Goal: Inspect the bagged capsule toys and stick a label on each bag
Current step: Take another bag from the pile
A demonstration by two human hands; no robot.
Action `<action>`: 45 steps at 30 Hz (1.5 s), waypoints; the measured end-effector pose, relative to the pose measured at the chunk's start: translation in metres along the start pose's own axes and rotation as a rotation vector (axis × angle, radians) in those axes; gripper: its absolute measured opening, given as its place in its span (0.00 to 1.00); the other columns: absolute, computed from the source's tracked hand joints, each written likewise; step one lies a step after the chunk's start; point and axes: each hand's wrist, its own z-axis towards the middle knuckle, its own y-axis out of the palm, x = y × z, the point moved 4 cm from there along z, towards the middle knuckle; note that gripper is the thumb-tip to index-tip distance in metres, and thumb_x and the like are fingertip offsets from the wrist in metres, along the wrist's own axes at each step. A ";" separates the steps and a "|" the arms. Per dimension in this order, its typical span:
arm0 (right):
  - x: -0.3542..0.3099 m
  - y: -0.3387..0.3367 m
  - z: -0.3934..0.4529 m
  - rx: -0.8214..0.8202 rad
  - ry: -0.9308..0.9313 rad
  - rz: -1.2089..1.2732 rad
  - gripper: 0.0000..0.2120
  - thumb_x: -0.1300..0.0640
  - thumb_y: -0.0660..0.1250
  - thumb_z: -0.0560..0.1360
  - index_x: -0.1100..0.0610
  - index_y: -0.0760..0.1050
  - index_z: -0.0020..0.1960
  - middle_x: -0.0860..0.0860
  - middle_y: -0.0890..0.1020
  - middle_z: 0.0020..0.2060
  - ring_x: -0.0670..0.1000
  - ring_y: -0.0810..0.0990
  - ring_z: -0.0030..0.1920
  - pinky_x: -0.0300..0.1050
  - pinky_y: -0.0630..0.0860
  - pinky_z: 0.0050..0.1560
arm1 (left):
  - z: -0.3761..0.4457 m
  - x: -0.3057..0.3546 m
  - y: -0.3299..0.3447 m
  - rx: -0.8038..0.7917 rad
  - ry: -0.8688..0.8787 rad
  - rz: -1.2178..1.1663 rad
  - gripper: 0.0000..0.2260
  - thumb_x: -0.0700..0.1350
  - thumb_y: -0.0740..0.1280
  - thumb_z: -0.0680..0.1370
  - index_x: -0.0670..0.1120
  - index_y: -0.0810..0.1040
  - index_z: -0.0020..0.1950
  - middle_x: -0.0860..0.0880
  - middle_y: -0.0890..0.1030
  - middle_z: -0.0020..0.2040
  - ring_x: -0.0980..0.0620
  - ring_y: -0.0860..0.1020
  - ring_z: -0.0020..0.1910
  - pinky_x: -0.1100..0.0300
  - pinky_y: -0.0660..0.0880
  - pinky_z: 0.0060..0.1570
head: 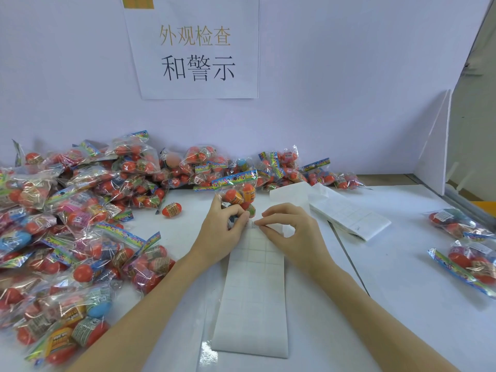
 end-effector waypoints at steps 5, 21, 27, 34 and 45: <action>0.001 0.000 -0.001 -0.042 0.020 0.009 0.06 0.58 0.77 0.76 0.48 0.89 0.50 0.43 0.83 0.53 0.46 0.78 0.59 0.45 0.73 0.63 | 0.001 -0.002 0.000 0.005 -0.004 0.007 0.07 0.44 0.69 0.83 0.43 0.83 0.48 0.53 0.67 0.47 0.62 0.72 0.44 0.73 0.68 0.45; 0.005 -0.019 0.003 0.087 0.384 0.606 0.07 0.62 0.71 0.80 0.53 0.85 0.55 0.51 0.88 0.47 0.46 0.83 0.45 0.39 0.79 0.48 | 0.007 0.001 -0.017 0.174 -0.121 -0.474 0.12 0.35 0.64 0.84 0.50 0.81 0.60 0.56 0.82 0.54 0.53 0.80 0.46 0.57 0.80 0.44; -0.005 -0.023 0.005 0.021 0.316 0.677 0.13 0.62 0.71 0.80 0.50 0.82 0.62 0.55 0.84 0.43 0.49 0.81 0.44 0.41 0.79 0.50 | 0.004 0.016 -0.010 0.080 -0.070 -0.625 0.12 0.30 0.62 0.83 0.43 0.80 0.60 0.48 0.82 0.56 0.43 0.85 0.49 0.51 0.84 0.46; -0.004 -0.019 0.003 0.031 0.298 0.550 0.14 0.61 0.74 0.78 0.49 0.81 0.61 0.54 0.86 0.43 0.47 0.84 0.43 0.38 0.79 0.49 | -0.003 0.025 0.007 -0.042 -0.007 -0.599 0.14 0.29 0.65 0.81 0.45 0.82 0.59 0.46 0.80 0.59 0.42 0.84 0.53 0.51 0.84 0.48; -0.004 -0.019 0.004 0.056 0.276 0.448 0.13 0.61 0.74 0.78 0.48 0.80 0.60 0.47 0.86 0.41 0.43 0.85 0.43 0.35 0.80 0.47 | -0.004 0.028 0.008 -0.069 0.006 -0.582 0.07 0.39 0.70 0.82 0.48 0.83 0.58 0.46 0.79 0.59 0.43 0.82 0.55 0.51 0.85 0.46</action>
